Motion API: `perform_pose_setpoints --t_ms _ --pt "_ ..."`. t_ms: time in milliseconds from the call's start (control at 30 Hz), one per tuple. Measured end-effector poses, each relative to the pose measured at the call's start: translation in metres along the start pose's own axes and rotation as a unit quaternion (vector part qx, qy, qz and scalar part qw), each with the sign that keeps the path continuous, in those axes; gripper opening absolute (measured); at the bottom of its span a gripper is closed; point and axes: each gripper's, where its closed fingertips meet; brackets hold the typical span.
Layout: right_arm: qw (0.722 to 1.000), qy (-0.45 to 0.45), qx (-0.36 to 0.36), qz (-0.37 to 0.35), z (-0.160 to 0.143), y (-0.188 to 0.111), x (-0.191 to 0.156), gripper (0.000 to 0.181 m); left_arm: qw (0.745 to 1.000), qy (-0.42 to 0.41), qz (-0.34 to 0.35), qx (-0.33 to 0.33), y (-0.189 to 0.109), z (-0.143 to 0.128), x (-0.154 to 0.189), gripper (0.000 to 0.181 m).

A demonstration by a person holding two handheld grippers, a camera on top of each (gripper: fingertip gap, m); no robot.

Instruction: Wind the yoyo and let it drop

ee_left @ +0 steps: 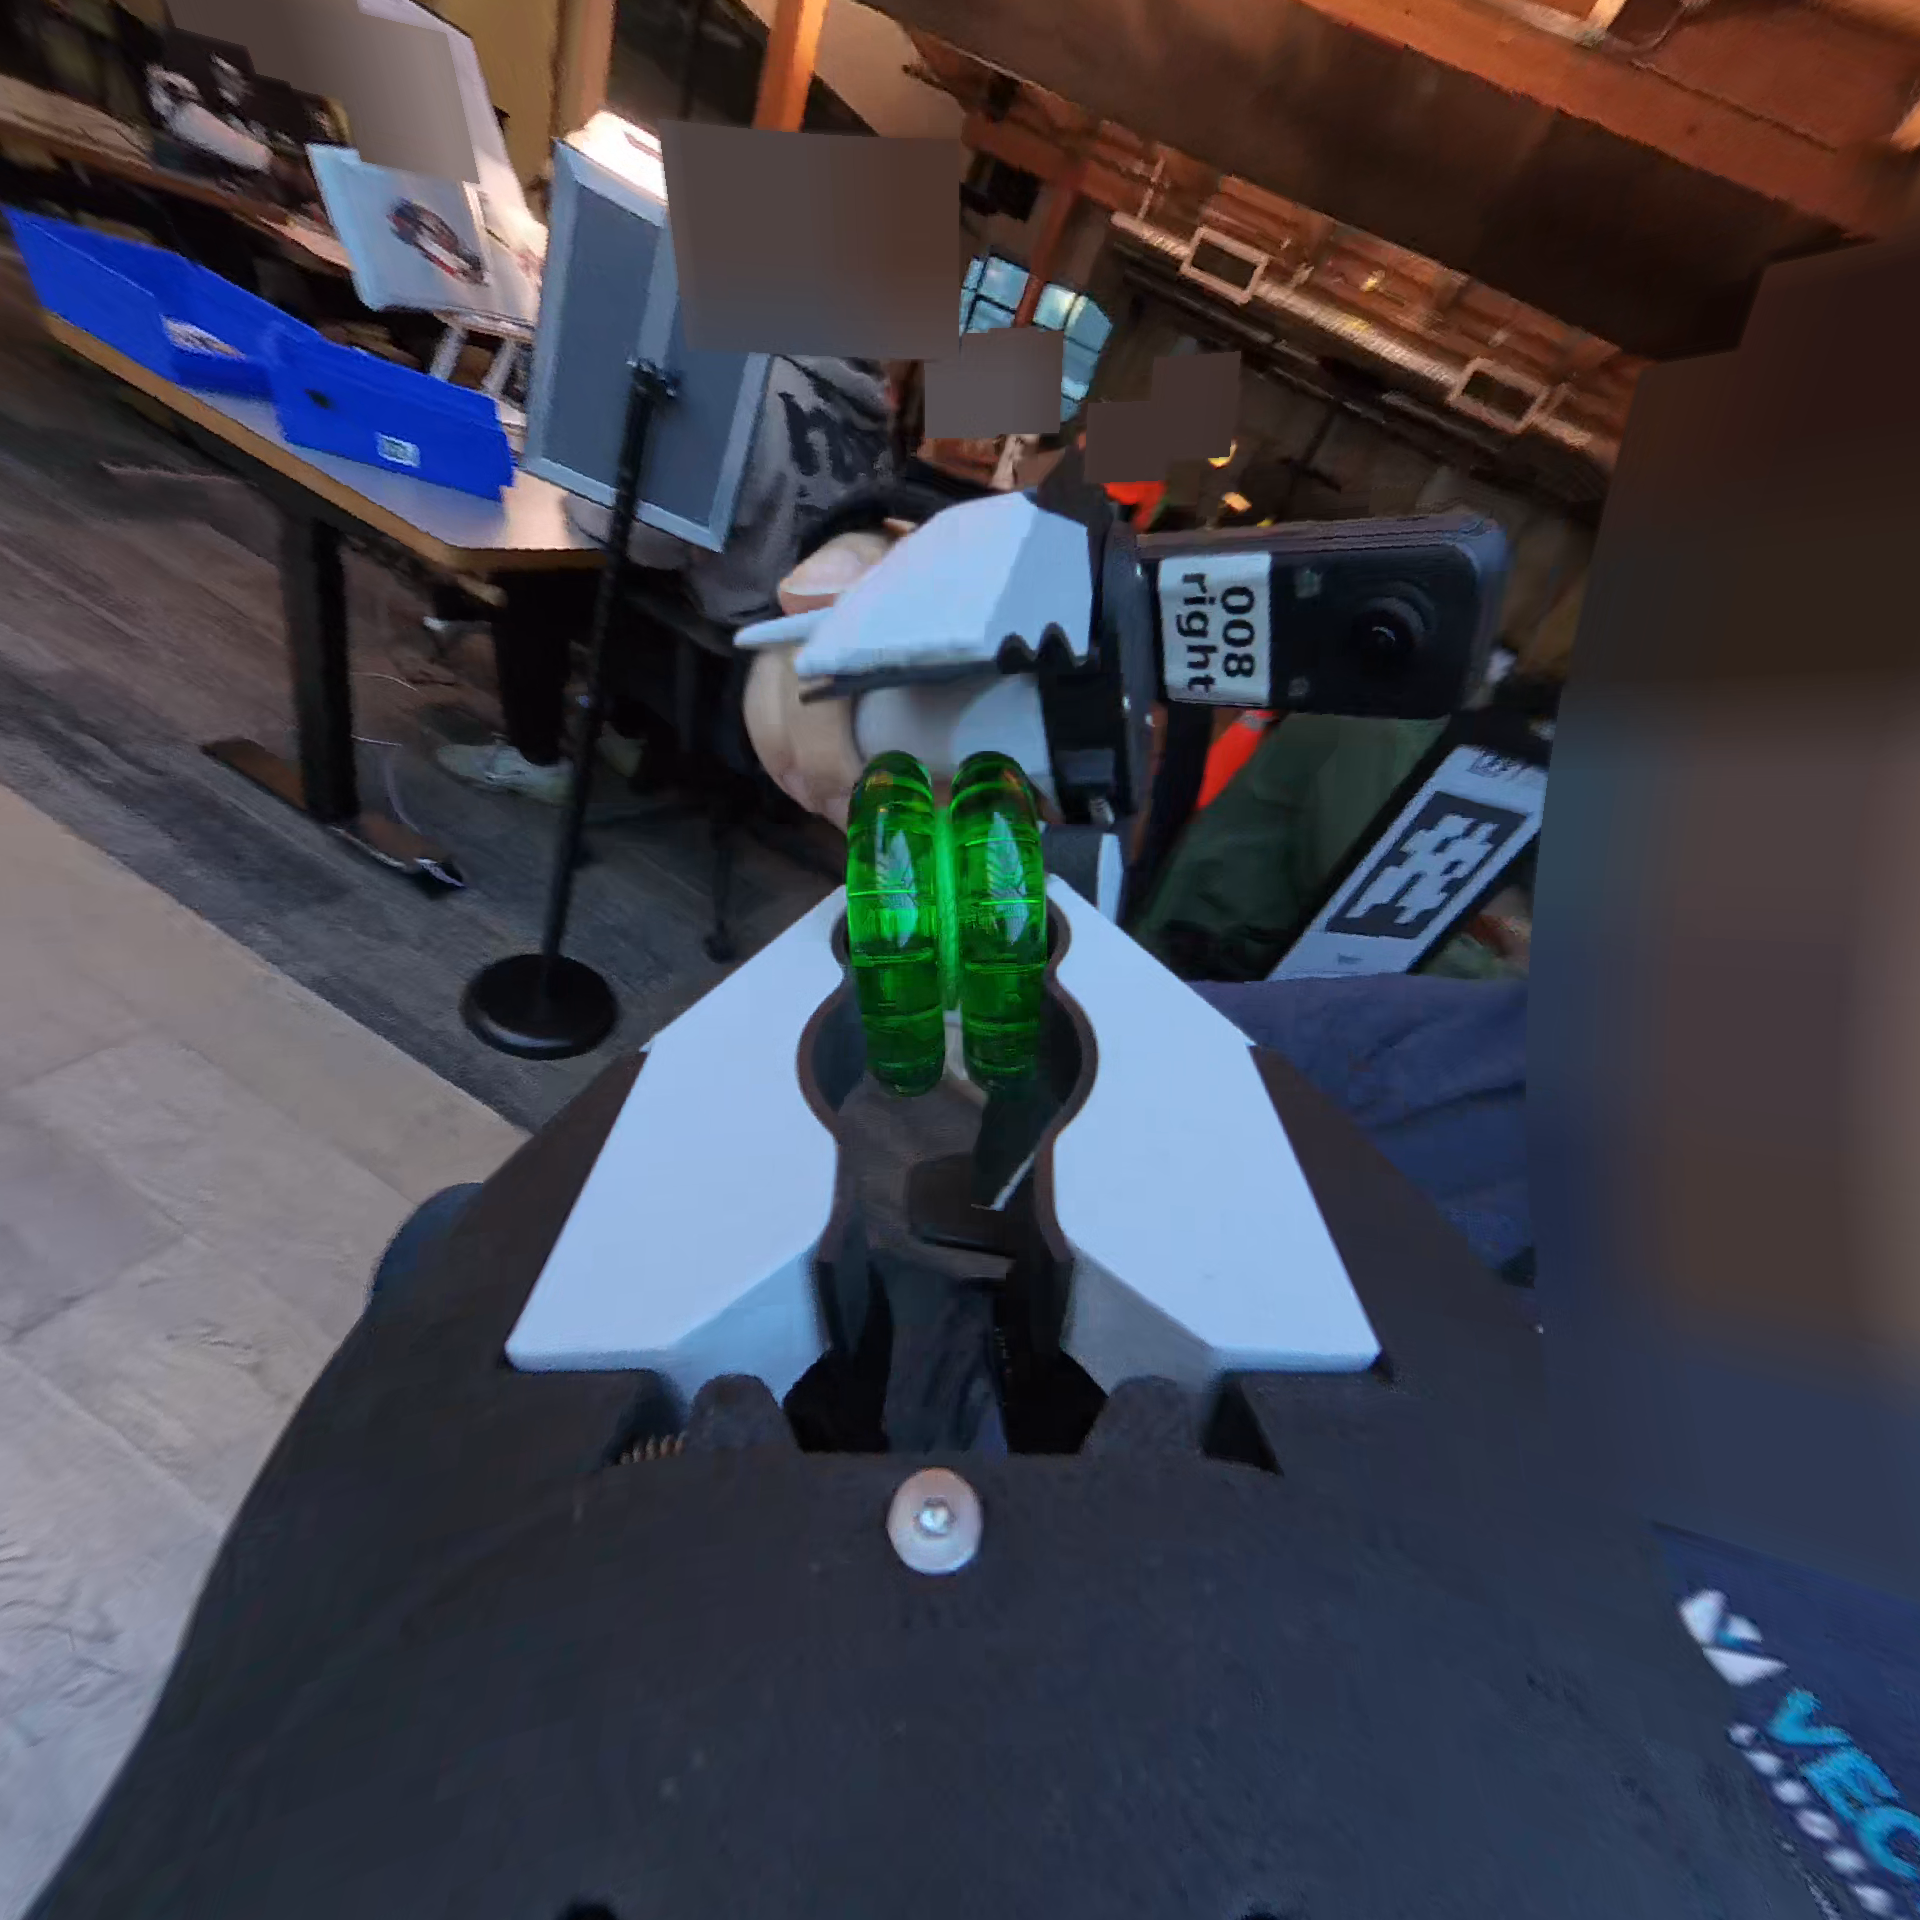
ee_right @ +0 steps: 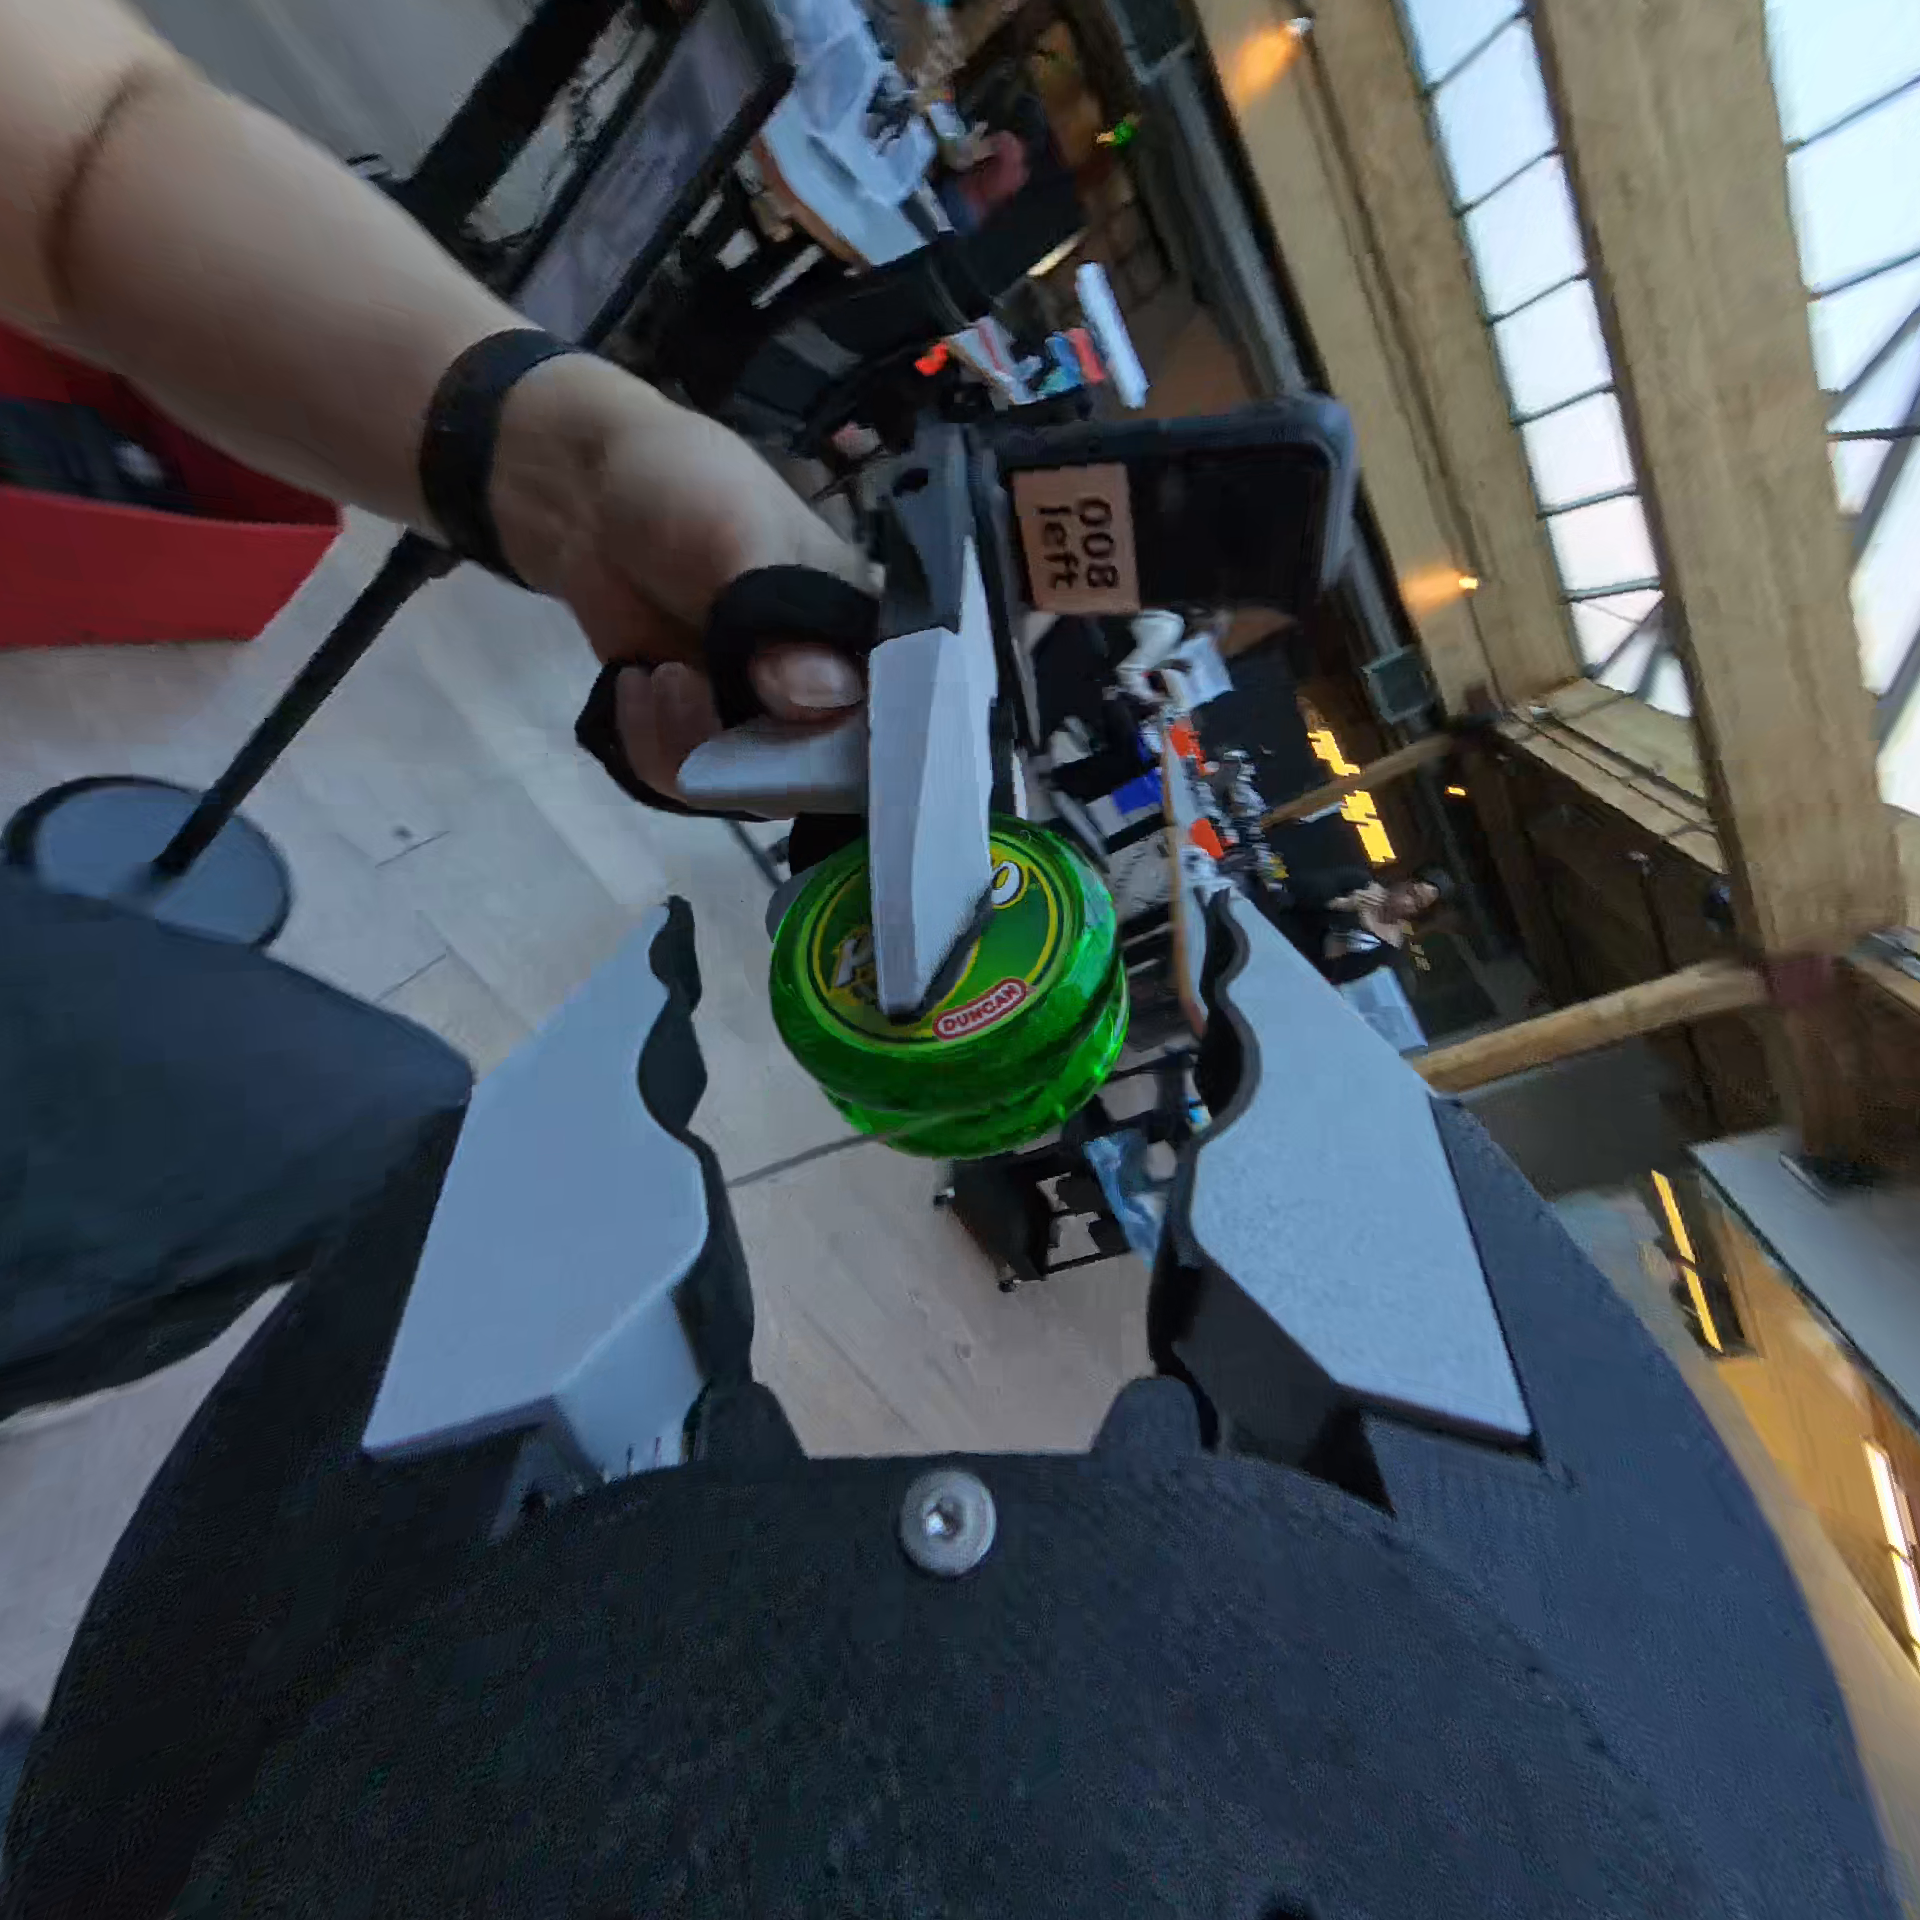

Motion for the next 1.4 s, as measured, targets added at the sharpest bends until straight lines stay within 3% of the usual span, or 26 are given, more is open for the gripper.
perform_pose_setpoints --t_ms 33,100,200,300,367,433,533,667,767,833,967,1033,1100,1200,1300,1400 --pt "0.998 -0.007 0.008 -0.054 0.001 0.000 0.006 0.096 0.998 0.045 0.033 -0.010 -0.003 0.002 -0.004 0.027" --pt "0.986 -0.055 0.033 -0.152 0.007 -0.003 0.010 0.090 0.988 0.140 0.066 -0.028 -0.008 0.005 -0.001 0.026" --pt "0.966 -0.054 0.064 -0.246 0.013 -0.008 0.008 0.081 0.971 0.232 0.054 -0.020 -0.007 0.010 0.022 0.026" --pt "0.944 -0.071 0.082 -0.312 0.024 -0.015 0.008 0.077 0.960 0.274 0.061 -0.002 -0.004 0.009 0.028 0.027" --pt "0.931 -0.102 0.089 -0.339 0.034 -0.020 0.010 0.071 0.968 0.247 0.041 0.014 0.001 0.007 0.035 0.027" --pt "0.934 -0.125 0.081 -0.326 0.040 -0.019 0.010 0.066 0.979 0.201 0.021 0.038 0.003 0.009 0.041 0.028" --pt "0.968 -0.134 0.034 -0.209 0.034 -0.011 0.002 0.066 0.986 0.166 0.008 0.032 0.000 0.007 0.040 0.029" --pt "0.979 -0.202 -0.015 0.006 0.019 -0.008 -0.034 0.067 0.993 0.104 -0.043 -0.047 0.002 -0.006 0.048 0.034" --pt "0.973 -0.195 -0.070 0.105 0.004 -0.013 -0.046 0.067 0.987 0.070 -0.039 -0.139 0.004 -0.029 0.038 0.028" --pt "0.978 -0.170 -0.082 0.092 0.000 -0.012 -0.036 0.071 0.991 0.042 -0.028 -0.127 0.005 -0.024 0.031 0.028" --pt "0.992 -0.096 -0.020 -0.080 0.007 -0.007 0.001 0.096 0.996 0.065 0.031 -0.047 -0.004 0.001 0.013 0.027" --pt "0.985 -0.080 0.002 -0.153 0.007 -0.007 0.009 0.093 0.995 0.096 0.038 -0.015 -0.007 0.010 0.014 0.027" --pt "0.976 -0.070 0.039 -0.204 0.011 -0.008 0.008 0.079 0.989 0.134 0.050 0.027 -0.009 0.018 0.016 0.026" --pt "0.952 -0.110 0.044 -0.283 0.012 -0.013 0.012 0.064 0.989 0.140 0.034 0.043 -0.005 0.013 0.021 0.028" --pt "0.971 -0.099 0.017 -0.217 0.003 -0.007 0.005 0.063 0.993 0.113 0.025 0.036 -0.006 0.004 0.017 0.028" --pt "0.987 -0.151 0.021 -0.059 0.000 -0.002 -0.029 0.063 0.997 0.065 -0.028 -0.013 -0.004 -0.011 0.025 0.035"
Point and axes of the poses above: each gripper's, where its closed fingertips meet, y out along the fingers, z out of its top, x = y × z across the jaws, and after that the axes turned 6 degrees about y, right-handed
